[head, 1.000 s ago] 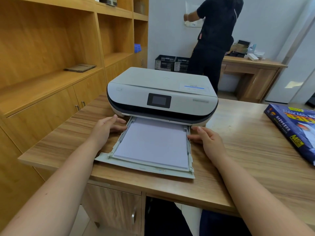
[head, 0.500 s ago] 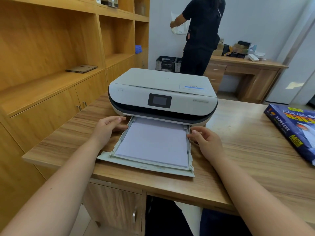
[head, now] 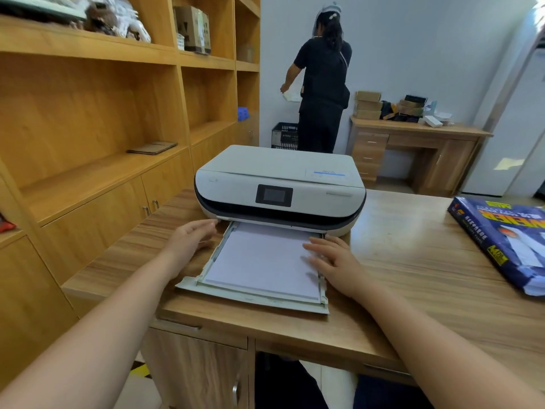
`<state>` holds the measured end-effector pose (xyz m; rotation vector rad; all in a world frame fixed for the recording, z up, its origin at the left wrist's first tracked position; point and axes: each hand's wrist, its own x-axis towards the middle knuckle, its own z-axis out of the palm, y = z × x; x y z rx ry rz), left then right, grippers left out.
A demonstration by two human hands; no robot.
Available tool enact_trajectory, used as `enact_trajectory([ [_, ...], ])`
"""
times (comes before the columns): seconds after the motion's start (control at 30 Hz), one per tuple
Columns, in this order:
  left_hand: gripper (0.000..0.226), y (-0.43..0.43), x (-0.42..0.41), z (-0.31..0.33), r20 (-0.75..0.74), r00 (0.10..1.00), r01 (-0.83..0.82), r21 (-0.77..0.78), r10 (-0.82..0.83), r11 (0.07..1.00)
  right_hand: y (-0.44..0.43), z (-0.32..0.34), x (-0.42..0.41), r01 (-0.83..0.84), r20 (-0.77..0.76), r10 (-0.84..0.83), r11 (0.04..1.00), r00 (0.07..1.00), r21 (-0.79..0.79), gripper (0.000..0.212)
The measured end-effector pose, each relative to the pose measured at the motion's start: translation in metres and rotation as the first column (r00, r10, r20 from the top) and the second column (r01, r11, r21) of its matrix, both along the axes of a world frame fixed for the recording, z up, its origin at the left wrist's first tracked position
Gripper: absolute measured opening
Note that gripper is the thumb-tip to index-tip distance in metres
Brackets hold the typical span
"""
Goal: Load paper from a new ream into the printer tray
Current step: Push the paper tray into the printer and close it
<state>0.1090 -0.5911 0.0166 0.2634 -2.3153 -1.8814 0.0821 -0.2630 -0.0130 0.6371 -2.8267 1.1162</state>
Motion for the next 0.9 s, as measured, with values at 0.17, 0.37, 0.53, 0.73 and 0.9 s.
enact_trajectory([
  [0.17, 0.053, 0.019, 0.016, 0.001, -0.131, 0.987, 0.050, -0.260, -0.087, 0.964, -0.007, 0.009, 0.017, -0.115, 0.029, 0.113, 0.990, 0.993, 0.087, 0.049],
  [0.37, 0.059, 0.032, 0.040, -0.010, -0.036, 0.968, 0.135, -0.759, -0.247, 0.637, -0.018, 0.019, 0.048, -0.216, -0.030, 0.238, 0.921, 0.971, 0.325, 0.072],
  [0.53, 0.077, 0.045, 0.068, -0.023, 0.085, 0.939, 0.185, -0.942, -0.334, 0.280, -0.021, 0.018, 0.070, -0.291, -0.055, 0.378, 0.789, 0.924, 0.542, 0.080],
  [0.73, 0.090, 0.052, 0.068, -0.030, 0.125, 0.959, 0.175, -0.967, -0.253, 0.185, -0.019, 0.013, 0.066, -0.239, -0.111, 0.401, 0.721, 0.909, 0.651, 0.073],
  [0.9, 0.086, 0.051, 0.058, -0.025, 0.115, 0.960, 0.150, -0.981, -0.256, 0.124, -0.019, 0.017, 0.059, -0.207, -0.160, 0.409, 0.716, 0.898, 0.667, 0.068],
])
